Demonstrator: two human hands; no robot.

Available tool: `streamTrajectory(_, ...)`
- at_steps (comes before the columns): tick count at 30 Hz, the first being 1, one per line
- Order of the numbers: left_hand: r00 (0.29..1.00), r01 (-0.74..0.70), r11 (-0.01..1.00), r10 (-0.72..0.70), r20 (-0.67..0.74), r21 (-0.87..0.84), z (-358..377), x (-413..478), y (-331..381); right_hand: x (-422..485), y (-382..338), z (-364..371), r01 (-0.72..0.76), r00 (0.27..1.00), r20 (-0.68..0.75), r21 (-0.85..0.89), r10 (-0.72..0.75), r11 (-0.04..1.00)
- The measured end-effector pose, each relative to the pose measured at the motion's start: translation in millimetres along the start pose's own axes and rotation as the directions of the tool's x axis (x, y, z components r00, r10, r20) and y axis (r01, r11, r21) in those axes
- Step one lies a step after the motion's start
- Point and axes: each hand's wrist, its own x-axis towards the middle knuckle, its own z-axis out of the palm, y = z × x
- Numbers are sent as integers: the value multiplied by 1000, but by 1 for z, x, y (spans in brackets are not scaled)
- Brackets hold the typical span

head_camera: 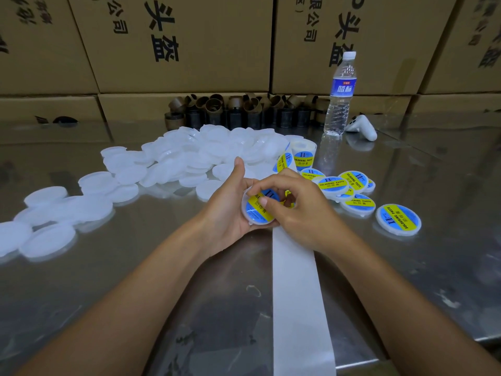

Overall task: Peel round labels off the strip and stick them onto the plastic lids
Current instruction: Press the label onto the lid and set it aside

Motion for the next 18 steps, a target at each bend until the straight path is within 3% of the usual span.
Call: streamTrajectory(18, 991, -6, 1000, 10, 133, -29, -1, 0, -3, 0, 2, 0, 25, 997, -70, -21, -27, 999)
